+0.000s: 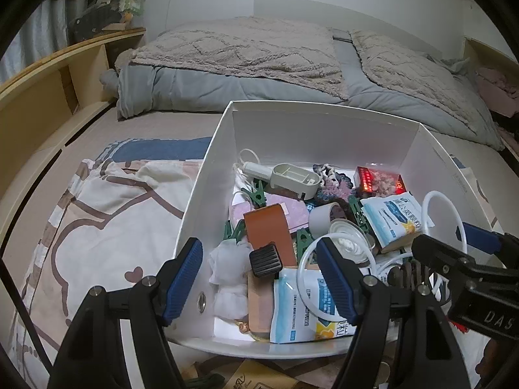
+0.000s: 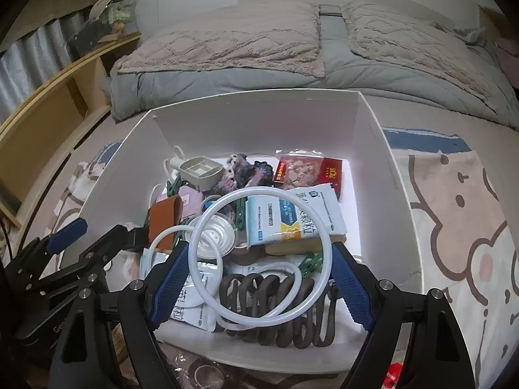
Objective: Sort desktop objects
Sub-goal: 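Open the right gripper to drop the white ring into the box, then withdraw both tools from the box toward the items on the blanket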
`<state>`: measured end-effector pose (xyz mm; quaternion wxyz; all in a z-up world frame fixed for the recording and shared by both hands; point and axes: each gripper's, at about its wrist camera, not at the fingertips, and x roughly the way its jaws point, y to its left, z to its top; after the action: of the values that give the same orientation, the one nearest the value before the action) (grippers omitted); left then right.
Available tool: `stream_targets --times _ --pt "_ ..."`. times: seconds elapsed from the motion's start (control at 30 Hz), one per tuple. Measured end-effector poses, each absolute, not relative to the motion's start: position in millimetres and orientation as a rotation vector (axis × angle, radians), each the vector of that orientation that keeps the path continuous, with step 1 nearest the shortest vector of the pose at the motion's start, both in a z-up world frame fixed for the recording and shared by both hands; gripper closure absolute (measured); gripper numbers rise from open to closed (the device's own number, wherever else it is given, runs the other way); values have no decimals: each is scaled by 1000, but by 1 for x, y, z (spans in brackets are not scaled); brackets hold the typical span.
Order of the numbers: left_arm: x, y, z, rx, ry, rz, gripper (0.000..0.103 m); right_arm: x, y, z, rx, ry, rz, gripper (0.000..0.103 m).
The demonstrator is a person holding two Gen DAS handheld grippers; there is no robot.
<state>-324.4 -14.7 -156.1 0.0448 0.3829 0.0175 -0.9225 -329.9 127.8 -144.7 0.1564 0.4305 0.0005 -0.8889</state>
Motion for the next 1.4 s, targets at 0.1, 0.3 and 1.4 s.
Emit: stream_targets --times 0.1,0.3,1.4 --pt "-324 -17 -155 1165 70 -2813 30 -329 127 -145 1230 12 -2544 18" --pt "-323 -20 -154 1164 92 -2807 27 -329 129 -146 1241 -3 -2554 6" --pt "-300 -15 -125 1111 94 -2829 1 -310 142 -127 1223 -24 -2590 0"
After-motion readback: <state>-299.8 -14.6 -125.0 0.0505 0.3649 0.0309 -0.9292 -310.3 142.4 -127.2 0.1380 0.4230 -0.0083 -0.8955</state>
